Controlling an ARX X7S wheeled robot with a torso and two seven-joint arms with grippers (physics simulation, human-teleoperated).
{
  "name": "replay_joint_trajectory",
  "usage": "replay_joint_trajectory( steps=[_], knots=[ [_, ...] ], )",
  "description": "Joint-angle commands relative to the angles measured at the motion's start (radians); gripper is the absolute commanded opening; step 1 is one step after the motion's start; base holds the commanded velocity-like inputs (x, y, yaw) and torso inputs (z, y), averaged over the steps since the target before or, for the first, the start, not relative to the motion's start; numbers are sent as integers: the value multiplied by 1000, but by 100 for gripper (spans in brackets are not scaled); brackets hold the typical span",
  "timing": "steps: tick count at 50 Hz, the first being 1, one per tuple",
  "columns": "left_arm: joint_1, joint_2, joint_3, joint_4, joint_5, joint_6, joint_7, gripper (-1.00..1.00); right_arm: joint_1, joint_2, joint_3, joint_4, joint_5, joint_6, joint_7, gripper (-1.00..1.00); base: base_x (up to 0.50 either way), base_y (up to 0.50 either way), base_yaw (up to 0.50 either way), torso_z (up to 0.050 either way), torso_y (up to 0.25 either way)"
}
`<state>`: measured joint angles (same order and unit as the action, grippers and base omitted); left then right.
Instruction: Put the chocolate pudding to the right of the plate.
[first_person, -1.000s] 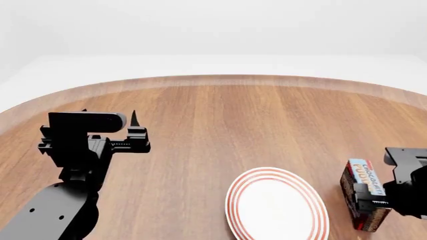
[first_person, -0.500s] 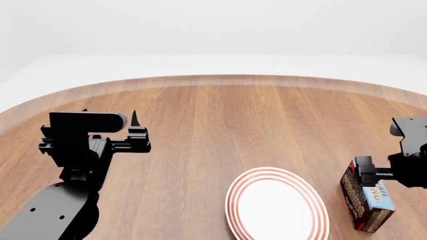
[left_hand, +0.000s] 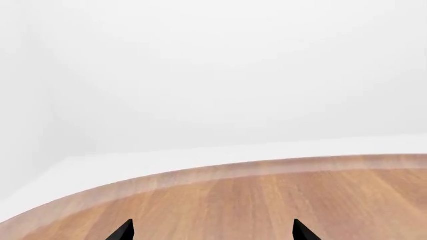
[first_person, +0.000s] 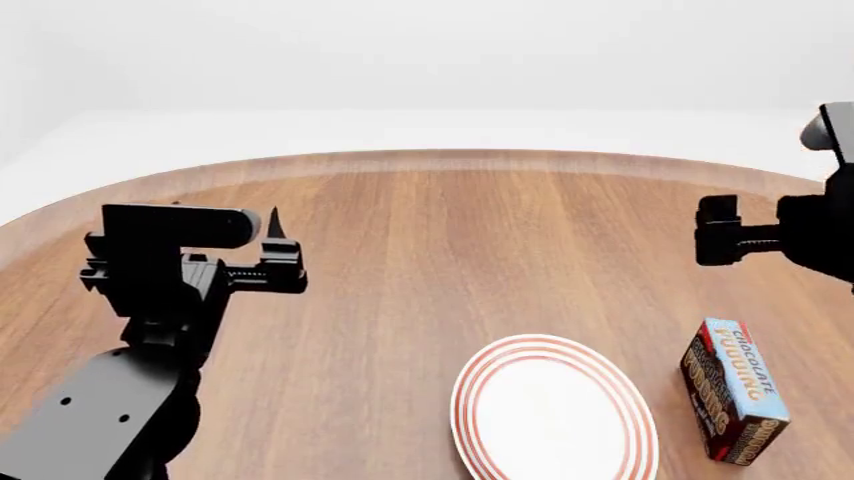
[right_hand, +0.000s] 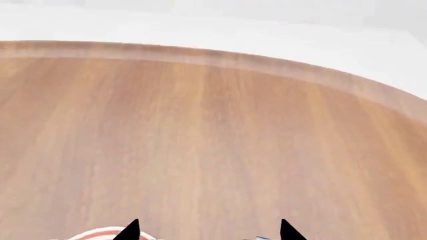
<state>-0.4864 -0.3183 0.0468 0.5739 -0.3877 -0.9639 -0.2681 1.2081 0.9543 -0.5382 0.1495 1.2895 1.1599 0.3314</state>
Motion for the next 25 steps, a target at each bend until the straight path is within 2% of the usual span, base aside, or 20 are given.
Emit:
replay_joint_trajectory(
  steps=[1,6,8,13,25],
  knots=[
    [-147,-2,40,9,-18,-116,-14,100,-170,-11,161,-312,49,-278,83,100,0,0,0,0,0],
    [-273,8,73,-8,-23,-146,-5,100,-231,-36,189,-454,-50,-406,147,100,0,0,0,0,0],
    [-302,10,87,-14,-18,-142,-6,100,-277,-40,172,-526,-150,-460,183,100,0,0,0,0,0],
    [-389,16,138,-24,7,-135,-14,100,-318,-77,143,-560,-278,-532,220,100,0,0,0,0,0],
    [-452,22,165,-24,4,-153,-12,100,-285,-88,141,-622,-284,-533,231,100,0,0,0,0,0]
  ],
)
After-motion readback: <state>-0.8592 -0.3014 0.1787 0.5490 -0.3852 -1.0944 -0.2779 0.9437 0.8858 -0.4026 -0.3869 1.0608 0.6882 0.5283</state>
